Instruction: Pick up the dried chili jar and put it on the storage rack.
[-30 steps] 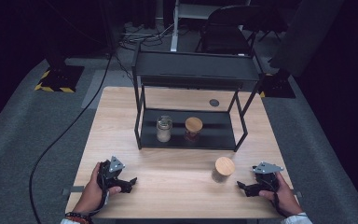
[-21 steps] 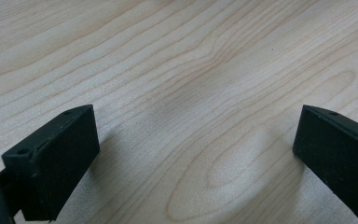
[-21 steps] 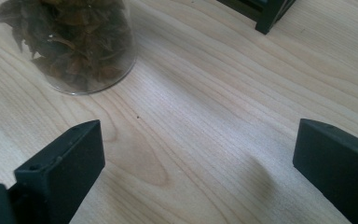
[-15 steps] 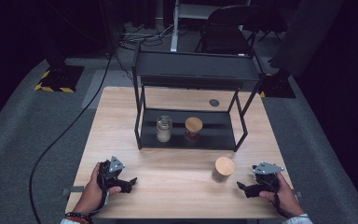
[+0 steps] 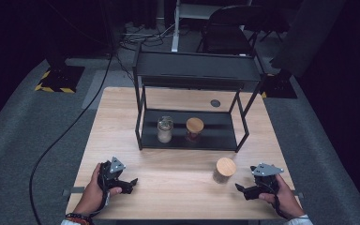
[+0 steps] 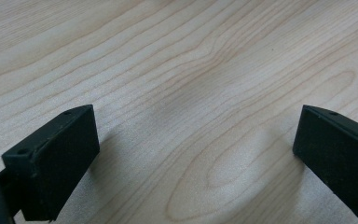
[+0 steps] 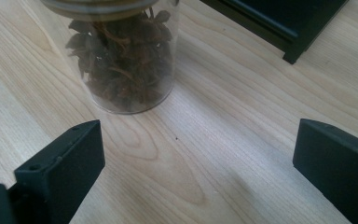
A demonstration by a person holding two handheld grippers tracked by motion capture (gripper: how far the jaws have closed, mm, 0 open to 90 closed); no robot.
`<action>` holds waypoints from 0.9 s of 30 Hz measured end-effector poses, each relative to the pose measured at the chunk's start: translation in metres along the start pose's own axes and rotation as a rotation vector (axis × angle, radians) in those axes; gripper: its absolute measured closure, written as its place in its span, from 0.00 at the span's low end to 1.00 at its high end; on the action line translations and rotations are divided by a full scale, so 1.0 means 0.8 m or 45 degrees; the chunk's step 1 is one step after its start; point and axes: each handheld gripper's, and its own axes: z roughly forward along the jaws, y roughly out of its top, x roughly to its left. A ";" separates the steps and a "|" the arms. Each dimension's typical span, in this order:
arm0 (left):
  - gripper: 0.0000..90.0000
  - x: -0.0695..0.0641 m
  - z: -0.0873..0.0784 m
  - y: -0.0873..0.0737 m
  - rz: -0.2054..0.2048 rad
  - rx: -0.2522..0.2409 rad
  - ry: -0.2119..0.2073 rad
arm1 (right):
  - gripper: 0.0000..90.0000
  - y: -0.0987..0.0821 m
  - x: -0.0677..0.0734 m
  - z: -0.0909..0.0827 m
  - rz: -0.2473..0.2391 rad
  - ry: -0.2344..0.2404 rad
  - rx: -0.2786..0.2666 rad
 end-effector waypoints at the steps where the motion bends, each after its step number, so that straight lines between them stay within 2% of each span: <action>1: 0.00 0.000 0.000 0.000 0.000 0.000 0.000 | 0.02 0.000 0.000 0.000 -0.002 -0.003 -0.002; 15: 0.00 0.000 0.000 0.000 0.001 0.000 0.000 | 0.02 0.007 0.009 0.004 -0.011 0.002 0.002; 27: 0.00 0.000 0.000 0.000 0.000 0.000 0.000 | 0.02 0.017 0.018 0.005 -0.015 0.039 -0.015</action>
